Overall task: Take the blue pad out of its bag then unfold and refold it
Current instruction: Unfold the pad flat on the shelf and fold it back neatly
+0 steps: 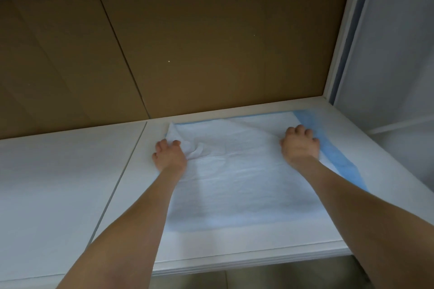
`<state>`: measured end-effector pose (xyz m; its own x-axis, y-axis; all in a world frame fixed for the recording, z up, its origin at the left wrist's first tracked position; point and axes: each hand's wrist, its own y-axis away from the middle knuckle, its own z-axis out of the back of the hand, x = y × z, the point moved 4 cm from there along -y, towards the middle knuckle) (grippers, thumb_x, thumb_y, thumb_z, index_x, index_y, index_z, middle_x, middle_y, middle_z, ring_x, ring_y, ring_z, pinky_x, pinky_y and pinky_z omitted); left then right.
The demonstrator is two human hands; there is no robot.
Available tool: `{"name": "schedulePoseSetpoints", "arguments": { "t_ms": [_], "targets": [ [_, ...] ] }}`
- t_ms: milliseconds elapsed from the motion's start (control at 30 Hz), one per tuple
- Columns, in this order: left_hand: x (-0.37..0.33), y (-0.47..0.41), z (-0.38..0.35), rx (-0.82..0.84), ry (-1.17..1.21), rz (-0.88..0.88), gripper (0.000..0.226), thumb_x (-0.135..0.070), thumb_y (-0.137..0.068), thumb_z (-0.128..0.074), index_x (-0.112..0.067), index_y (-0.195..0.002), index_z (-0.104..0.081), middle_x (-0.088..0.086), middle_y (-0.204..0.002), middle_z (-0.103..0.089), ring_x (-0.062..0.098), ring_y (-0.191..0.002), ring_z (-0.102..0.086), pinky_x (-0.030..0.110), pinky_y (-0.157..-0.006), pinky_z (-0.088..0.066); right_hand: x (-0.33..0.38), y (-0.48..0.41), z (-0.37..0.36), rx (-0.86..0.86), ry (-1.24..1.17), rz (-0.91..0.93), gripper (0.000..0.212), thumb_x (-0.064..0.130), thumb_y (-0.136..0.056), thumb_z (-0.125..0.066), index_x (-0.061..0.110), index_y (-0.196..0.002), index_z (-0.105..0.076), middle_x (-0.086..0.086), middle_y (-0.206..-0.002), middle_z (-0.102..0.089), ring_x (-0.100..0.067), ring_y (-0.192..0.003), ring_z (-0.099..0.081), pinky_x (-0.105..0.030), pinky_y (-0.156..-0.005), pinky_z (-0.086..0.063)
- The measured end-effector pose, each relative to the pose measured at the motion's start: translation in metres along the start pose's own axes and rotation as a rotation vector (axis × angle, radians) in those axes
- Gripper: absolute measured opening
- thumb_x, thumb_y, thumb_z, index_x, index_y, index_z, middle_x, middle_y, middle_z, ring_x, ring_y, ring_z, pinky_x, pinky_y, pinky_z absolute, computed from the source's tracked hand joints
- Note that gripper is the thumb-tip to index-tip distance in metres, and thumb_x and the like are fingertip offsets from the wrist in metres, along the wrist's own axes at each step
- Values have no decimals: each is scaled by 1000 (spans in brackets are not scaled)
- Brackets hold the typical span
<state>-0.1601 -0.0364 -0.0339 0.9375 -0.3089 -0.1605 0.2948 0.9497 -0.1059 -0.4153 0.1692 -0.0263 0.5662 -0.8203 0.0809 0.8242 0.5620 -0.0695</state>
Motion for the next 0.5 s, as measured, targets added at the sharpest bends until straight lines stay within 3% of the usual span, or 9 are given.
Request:
{"name": "schedulePoseSetpoints", "arguments": {
  "t_ms": [67,167,300,433,500],
  "targets": [
    [9,1,-1,57,16,81,47,-12,-97,-32,-26,-141,-39,14,-143,-30,31,-133,-31,40,-107,-31,-2,3,-7,44,-10,18,41,27,-100,-36,11,-137,-40,-15,-139,-40,-34,-129,-36,-43,-100,-37],
    [9,0,-1,61,5,64,47,-8,-97,-29,-24,-139,-40,15,-135,-38,34,-125,-38,41,-100,-39,-8,3,-5,79,18,-46,42,20,-97,-38,10,-138,-41,-15,-143,-36,-33,-131,-34,-43,-99,-37],
    [20,-6,2,61,-37,87,44,-7,-96,-32,-18,-138,-44,15,-136,-39,34,-125,-38,41,-100,-40,-2,0,4,105,28,-62,40,15,-92,-45,13,-132,-50,-12,-133,-42,-31,-124,-37,-40,-93,-38],
    [6,-14,-1,147,-189,-3,43,-25,-98,-32,-15,-139,-40,11,-148,-27,30,-138,-24,44,-111,-28,3,-6,7,36,15,-49,43,18,-92,-47,14,-134,-45,-12,-136,-35,-33,-126,-33,-39,-97,-35],
    [-17,-17,-8,211,-155,-80,49,-42,-98,-29,-17,-139,-39,12,-145,-33,31,-136,-29,48,-109,-28,0,-12,10,-1,-25,-44,45,19,-92,-48,16,-137,-41,-12,-138,-32,-33,-126,-32,-39,-98,-34]
  ]
}}
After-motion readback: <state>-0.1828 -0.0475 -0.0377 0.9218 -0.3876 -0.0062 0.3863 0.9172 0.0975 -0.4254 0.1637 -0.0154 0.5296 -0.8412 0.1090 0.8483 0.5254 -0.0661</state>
